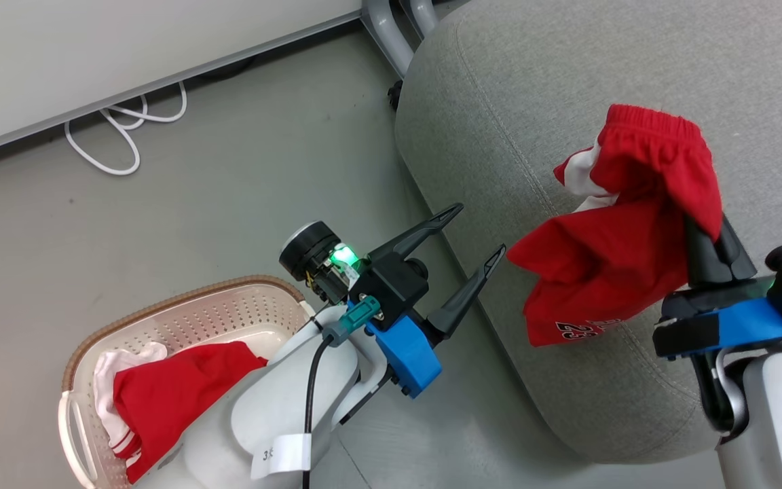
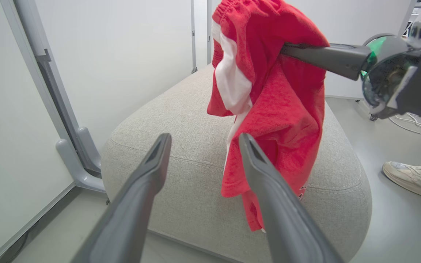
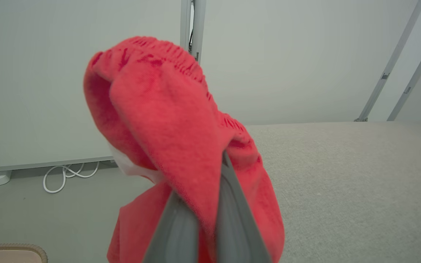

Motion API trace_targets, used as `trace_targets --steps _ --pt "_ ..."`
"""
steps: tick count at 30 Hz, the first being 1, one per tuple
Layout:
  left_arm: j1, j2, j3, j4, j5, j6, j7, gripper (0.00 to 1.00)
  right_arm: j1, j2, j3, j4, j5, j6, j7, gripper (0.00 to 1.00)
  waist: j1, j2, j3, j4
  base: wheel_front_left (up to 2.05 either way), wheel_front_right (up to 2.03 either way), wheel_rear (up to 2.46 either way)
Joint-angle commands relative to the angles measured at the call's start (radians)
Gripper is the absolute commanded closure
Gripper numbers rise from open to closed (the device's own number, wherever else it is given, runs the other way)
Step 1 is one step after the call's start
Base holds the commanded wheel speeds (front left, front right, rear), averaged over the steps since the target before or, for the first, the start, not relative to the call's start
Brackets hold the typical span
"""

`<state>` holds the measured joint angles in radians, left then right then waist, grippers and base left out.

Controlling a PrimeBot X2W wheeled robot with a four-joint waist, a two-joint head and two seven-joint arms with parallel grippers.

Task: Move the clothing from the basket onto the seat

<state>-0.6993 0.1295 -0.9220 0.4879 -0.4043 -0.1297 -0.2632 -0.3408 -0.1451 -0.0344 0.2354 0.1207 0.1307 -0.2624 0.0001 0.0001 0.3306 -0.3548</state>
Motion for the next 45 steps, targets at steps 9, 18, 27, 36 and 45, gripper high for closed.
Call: trace_targets --steps 9,18,27,36,45 --pt "-0.063 0.004 0.016 -0.028 0.03 -0.001 -0.002 0.0 -0.152 -0.039 -0.061 -0.061 -0.013 0.0 -0.004 1.0 -0.0001 -0.0001 0.095 0.023 0.0 0.0 0.0" --pt "-0.156 0.033 0.018 -0.046 0.064 -0.001 -0.002 0.0 -0.438 -0.153 -0.178 -0.131 -0.011 0.0 -0.004 1.0 -0.0001 -0.0001 0.28 0.052 0.0 0.0 0.0" --pt "-0.262 0.075 0.006 -0.059 0.087 -0.001 0.0 0.0 -0.63 -0.302 -0.359 -0.089 -0.013 0.0 -0.003 1.0 -0.0001 -0.0001 0.442 0.091 0.0 0.0 0.0" --pt "-0.308 0.104 0.015 -0.086 0.101 0.008 0.005 0.0 -0.637 -0.348 -0.414 0.12 -0.016 0.0 -0.003 1.0 -0.0001 -0.0001 0.545 0.102 0.0 0.0 0.0" --pt "-0.297 0.104 -0.002 -0.089 0.093 0.012 0.003 0.0 -0.571 -0.313 -0.404 0.308 -0.011 0.0 -0.004 1.0 -0.0001 -0.0001 0.553 0.114 0.0 0.0 0.0"
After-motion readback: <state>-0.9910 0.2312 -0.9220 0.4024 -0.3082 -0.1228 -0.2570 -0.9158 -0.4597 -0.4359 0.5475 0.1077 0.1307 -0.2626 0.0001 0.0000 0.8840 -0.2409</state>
